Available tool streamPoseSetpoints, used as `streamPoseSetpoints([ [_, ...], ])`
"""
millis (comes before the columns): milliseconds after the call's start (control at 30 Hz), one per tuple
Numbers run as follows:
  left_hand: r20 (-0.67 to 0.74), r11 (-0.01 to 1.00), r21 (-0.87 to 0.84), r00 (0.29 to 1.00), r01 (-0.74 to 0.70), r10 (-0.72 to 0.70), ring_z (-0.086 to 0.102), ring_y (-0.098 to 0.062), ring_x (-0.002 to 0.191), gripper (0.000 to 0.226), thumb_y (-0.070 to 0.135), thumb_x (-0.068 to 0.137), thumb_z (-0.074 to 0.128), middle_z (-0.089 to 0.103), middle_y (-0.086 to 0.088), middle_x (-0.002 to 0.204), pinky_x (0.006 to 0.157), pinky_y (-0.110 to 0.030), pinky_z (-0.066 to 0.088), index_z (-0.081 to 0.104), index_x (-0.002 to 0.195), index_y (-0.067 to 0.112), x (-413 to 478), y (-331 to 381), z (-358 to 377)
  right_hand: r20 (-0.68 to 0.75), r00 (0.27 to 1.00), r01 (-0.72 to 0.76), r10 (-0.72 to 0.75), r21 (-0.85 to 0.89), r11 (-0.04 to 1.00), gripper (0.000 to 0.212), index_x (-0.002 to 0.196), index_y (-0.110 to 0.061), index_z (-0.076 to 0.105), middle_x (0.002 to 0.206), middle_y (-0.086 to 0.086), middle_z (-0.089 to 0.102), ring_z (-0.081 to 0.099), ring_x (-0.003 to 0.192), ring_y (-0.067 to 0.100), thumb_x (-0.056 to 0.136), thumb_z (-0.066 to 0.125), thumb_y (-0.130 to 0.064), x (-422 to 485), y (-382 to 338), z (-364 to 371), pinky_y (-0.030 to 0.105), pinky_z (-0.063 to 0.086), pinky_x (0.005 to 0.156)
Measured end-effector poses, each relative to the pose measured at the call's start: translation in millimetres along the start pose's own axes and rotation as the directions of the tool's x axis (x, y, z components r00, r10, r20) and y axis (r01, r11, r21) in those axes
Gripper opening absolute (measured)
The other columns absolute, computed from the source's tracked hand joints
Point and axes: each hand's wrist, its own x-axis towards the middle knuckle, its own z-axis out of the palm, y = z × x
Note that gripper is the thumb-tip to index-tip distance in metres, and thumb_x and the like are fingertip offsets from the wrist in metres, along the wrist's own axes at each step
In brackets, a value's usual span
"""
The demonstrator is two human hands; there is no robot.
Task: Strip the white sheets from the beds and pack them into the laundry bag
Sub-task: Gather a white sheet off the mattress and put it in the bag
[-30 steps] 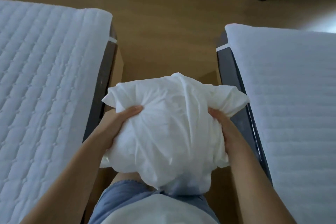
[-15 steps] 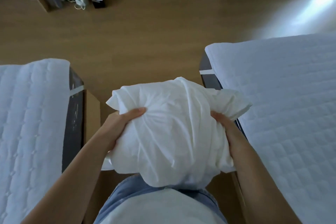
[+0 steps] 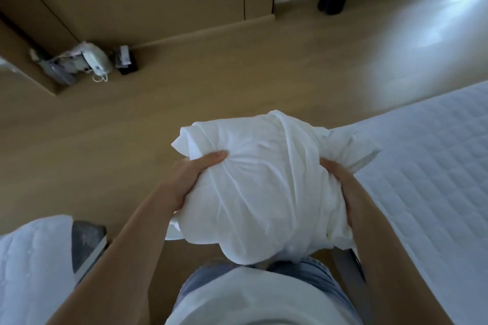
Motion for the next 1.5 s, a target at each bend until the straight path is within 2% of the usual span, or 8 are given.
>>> streamPoseSetpoints([
  [133, -0.030, 0.999, 0.017, 0.999, -0.042, 0.043, 0.071, -0.030, 0.092, 0.064, 0.041, 0.058, 0.084, 0.074, -0.009, 0.102, 0.085, -0.048, 0.055, 0.066, 0.115, 0.017, 62, 85, 18, 0.077, 0.997, 0.014, -0.015, 0.015, 1.000, 0.052, 0.123, -0.023, 0.057, 0.109, 0.006, 0.067, 0.062, 0.098, 0.029, 0.079, 0.067, -0.047, 64, -84, 16, 0.043, 0.048, 0.081],
  [300, -0.034, 0.999, 0.049, 0.999, -0.019, 0.020, 0.071, -0.031, 0.091, 0.056, 0.040, 0.060, 0.084, 0.074, -0.010, 0.100, 0.086, -0.049, 0.055, 0.070, 0.108, 0.017, 150, 164, 31, 0.064, 0.998, 0.025, -0.029, 0.058, 0.998, 0.058, 0.123, -0.024, 0.051, 0.113, 0.006, 0.064, 0.060, 0.092, 0.024, 0.074, 0.066, -0.052, 142, -154, 38, 0.039, 0.046, 0.073],
  [467, 0.038, 0.988, 0.151, 0.999, -0.028, 0.022, 0.073, -0.026, 0.079, 0.039, 0.031, 0.069, 0.078, 0.075, -0.008, 0.091, 0.063, -0.034, 0.056, 0.069, 0.104, 0.016, 280, 276, 67, 0.011, 1.000, 0.027, -0.030, 0.219, 0.975, 0.041, 0.119, -0.023, 0.054, 0.106, 0.007, 0.067, 0.063, 0.093, 0.029, 0.083, 0.064, -0.040, 239, -240, 56, 0.036, 0.048, 0.066],
  [567, 0.129, 0.975, 0.221, 0.992, -0.032, 0.004, 0.073, -0.026, 0.081, 0.040, 0.033, 0.071, 0.076, 0.075, -0.008, 0.094, 0.066, -0.033, 0.054, 0.069, 0.106, 0.015, 351, 349, 99, -0.041, 0.999, 0.045, -0.035, 0.282, 0.958, 0.033, 0.112, -0.026, 0.056, 0.100, 0.004, 0.069, 0.064, 0.089, 0.026, 0.084, 0.062, -0.042, 288, -306, 59, 0.034, 0.047, 0.063],
  [700, 0.206, 0.949, 0.309, 0.978, -0.061, -0.004, 0.072, -0.027, 0.084, 0.038, 0.035, 0.074, 0.075, 0.075, -0.009, 0.096, 0.068, -0.033, 0.054, 0.070, 0.107, 0.016, 435, 433, 156, -0.073, 0.996, 0.079, -0.052, 0.445, 0.892, 0.044, 0.116, -0.025, 0.066, 0.107, 0.007, 0.072, 0.069, 0.098, 0.031, 0.077, 0.070, -0.045, 341, -376, 47, 0.047, 0.052, 0.086],
  [867, 0.321, 0.909, 0.417, 0.939, -0.023, -0.123, 0.071, -0.032, 0.092, 0.054, 0.040, 0.067, 0.082, 0.073, -0.011, 0.102, 0.088, -0.048, 0.053, 0.068, 0.114, 0.017, 528, 501, 261, -0.229, 0.973, 0.152, -0.029, 0.538, 0.829, 0.063, 0.119, -0.026, 0.065, 0.112, 0.008, 0.071, 0.068, 0.101, 0.033, 0.062, 0.080, -0.049, 404, -440, -9, 0.054, 0.050, 0.092],
  [1267, 0.396, 0.891, 0.439, 0.915, -0.114, -0.079, 0.071, -0.012, 0.062, 0.010, 0.025, 0.083, 0.070, 0.075, 0.002, 0.075, 0.048, -0.021, 0.051, 0.067, 0.090, 0.018, 713, 636, 561, -0.372, 0.928, 0.201, -0.002, 0.496, 0.845, 0.042, 0.110, -0.025, 0.068, 0.101, 0.007, 0.074, 0.071, 0.089, 0.030, 0.071, 0.073, -0.041, 580, -670, -222, 0.042, 0.054, 0.075],
  [1500, 0.391, 0.878, 0.463, 0.917, -0.123, -0.078, 0.070, -0.021, 0.076, 0.021, 0.031, 0.078, 0.074, 0.075, -0.002, 0.082, 0.065, -0.031, 0.051, 0.066, 0.094, 0.021, 850, 726, 704, -0.372, 0.928, 0.224, -0.002, 0.554, 0.802, 0.054, 0.114, -0.020, 0.068, 0.107, 0.012, 0.072, 0.070, 0.095, 0.032, 0.065, 0.077, -0.039, 713, -799, -305, 0.045, 0.054, 0.081],
])
